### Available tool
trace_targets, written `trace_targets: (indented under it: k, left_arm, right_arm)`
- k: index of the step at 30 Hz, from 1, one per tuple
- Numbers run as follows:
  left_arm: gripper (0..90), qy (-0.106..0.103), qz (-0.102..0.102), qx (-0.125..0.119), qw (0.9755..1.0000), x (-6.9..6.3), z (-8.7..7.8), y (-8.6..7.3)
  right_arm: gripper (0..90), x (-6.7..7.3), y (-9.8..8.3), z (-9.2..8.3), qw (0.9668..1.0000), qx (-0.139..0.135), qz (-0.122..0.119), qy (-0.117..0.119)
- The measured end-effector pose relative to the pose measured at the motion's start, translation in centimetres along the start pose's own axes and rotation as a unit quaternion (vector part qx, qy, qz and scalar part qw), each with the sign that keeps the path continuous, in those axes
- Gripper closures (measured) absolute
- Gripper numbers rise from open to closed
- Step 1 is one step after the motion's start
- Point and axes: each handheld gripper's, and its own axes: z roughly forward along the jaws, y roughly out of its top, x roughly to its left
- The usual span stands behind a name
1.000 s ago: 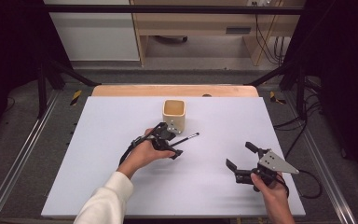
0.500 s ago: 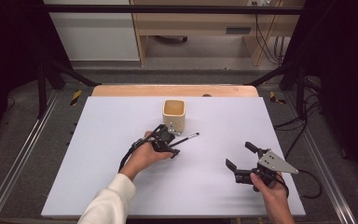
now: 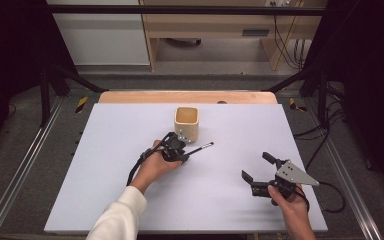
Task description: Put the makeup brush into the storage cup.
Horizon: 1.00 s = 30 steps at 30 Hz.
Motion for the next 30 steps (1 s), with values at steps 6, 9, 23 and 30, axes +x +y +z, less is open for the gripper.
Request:
trace_targets:
  k: [6, 9, 23, 30]
  left_arm:
    - [79.9, -0.006, -0.001, 0.0, 1.0, -0.1, 0.0, 0.0]
    - [83.3, -0.008, -0.008, 0.002, 0.9999, -0.1, 0.0, 0.0]
    - [84.2, -0.003, 0.004, -0.02, 0.9998, -0.6, -0.5, -0.8]
    - [84.3, 0.003, 0.009, -0.037, 0.9993, -0.8, -1.4, -1.0]
  right_arm:
    - [3.3, 0.0, 0.0, 0.0, 1.0, 0.0, 0.001, 0.0]
    - [3.3, 0.0, 0.0, 0.0, 1.0, -0.001, 0.001, 0.0]
    - [3.5, 0.0, 0.0, 0.0, 1.0, 0.002, 0.001, -0.001]
    - [3.5, 0.1, 0.0, 0.1, 1.0, 0.003, 0.0, 0.0]
